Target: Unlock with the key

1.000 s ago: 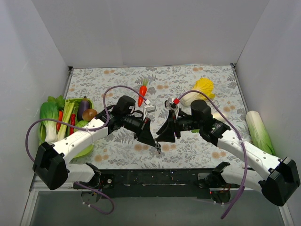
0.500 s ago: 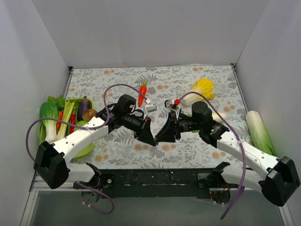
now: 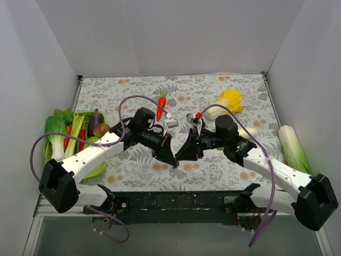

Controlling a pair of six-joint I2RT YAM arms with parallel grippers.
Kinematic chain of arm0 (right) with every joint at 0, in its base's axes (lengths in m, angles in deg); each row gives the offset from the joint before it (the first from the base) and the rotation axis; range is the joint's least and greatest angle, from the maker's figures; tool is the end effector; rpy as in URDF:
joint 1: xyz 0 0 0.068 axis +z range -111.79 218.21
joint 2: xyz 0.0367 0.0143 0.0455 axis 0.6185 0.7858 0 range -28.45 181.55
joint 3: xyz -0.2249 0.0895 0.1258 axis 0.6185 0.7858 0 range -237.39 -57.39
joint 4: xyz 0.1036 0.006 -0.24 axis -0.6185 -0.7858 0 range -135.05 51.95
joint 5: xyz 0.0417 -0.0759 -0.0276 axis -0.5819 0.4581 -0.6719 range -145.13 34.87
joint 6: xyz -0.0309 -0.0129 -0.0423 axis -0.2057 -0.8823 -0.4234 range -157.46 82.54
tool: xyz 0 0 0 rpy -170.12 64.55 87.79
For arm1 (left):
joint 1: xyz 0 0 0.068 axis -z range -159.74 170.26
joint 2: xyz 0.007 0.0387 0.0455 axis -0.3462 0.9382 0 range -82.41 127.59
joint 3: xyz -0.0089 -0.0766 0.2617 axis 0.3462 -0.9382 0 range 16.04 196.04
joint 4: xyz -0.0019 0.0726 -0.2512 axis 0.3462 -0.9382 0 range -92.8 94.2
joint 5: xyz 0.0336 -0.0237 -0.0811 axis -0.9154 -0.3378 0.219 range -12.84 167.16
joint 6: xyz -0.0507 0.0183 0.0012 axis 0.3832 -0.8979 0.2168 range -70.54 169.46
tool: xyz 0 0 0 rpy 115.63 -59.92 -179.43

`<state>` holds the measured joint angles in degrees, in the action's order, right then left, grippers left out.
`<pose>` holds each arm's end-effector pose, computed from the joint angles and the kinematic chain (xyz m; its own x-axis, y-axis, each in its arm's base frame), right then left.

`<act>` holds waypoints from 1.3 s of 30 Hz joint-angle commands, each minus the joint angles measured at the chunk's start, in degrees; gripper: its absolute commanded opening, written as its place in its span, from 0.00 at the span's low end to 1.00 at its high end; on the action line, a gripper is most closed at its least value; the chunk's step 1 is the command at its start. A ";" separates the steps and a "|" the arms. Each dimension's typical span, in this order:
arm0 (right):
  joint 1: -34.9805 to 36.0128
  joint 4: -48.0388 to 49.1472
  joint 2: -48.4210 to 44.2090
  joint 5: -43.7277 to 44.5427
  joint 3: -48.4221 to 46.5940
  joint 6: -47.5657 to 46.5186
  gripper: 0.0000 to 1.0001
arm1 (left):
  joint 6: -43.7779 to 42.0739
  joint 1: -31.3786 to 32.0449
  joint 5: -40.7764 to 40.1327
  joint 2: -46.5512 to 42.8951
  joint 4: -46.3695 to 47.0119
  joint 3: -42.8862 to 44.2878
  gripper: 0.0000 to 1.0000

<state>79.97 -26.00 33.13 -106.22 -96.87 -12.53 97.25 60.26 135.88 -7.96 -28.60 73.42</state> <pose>0.1597 0.1799 0.2924 -0.5352 -0.1228 -0.8357 -0.8428 0.0112 0.5381 0.1802 -0.1909 0.2825 -0.9532 0.2979 0.0510 0.0739 0.3933 -0.9164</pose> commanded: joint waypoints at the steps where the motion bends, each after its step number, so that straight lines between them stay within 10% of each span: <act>1: 0.34 2.01 0.21 -1.12 0.37 -0.14 0.33 | -1.03 0.16 -0.01 -0.36 0.19 1.85 0.00; 27: 0.43 0.78 1.35 -2.44 1.25 -0.05 0.01 | -0.60 0.16 -9.40 -2.12 4.05 2.03 0.00; 35: 0.43 0.77 -0.06 6.79 1.69 1.87 0.01 | 0.64 0.07 -13.98 -5.99 9.24 -0.34 0.61; 39: 0.34 3.93 -1.64 10.30 3.10 4.42 0.01 | 0.55 -0.11 -14.07 -7.92 9.24 -1.75 0.71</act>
<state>80.23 -26.04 34.00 -100.04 -94.90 -11.02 98.04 60.55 123.55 -12.54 -21.86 73.03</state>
